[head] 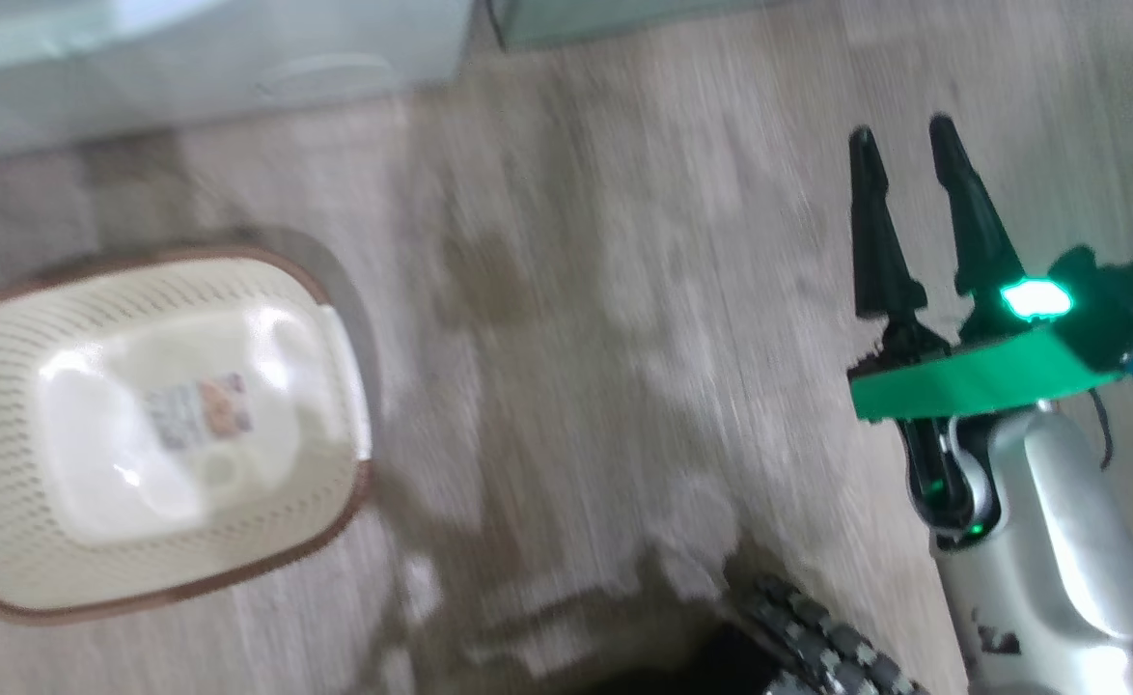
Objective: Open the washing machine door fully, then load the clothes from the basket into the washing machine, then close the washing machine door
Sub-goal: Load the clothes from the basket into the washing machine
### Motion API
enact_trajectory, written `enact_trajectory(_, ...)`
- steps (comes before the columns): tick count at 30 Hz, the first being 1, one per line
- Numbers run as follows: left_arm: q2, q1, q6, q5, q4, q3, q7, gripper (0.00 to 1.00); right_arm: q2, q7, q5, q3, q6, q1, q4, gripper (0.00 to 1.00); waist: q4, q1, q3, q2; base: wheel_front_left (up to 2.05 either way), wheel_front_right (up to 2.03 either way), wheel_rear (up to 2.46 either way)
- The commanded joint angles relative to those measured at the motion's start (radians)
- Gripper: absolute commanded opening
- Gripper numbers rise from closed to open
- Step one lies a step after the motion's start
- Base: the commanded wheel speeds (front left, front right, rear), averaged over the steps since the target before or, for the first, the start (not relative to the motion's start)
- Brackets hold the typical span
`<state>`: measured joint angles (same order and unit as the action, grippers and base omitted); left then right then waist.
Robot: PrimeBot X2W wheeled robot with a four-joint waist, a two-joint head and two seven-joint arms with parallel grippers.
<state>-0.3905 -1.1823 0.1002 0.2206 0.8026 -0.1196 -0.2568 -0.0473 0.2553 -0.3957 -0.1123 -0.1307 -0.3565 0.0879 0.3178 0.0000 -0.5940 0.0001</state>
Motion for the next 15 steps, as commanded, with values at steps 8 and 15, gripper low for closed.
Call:
enact_trajectory(8,0.086,0.275,-0.004,-0.012,-0.163,0.061,-0.005,1.00,-0.003,0.006,0.091,0.028,0.000,0.102,0.005,1.00,-0.151,0.0000,0.276,-0.0001,0.00,0.00,0.00)
enact_trajectory(15,0.180,0.500,0.012,-0.022,-0.243,0.065,-0.005,1.00,-0.003,0.006,0.137,0.055,0.000,0.161,0.019,1.00,-0.227,0.0000,0.410,-0.0001,0.00,0.00,0.00)
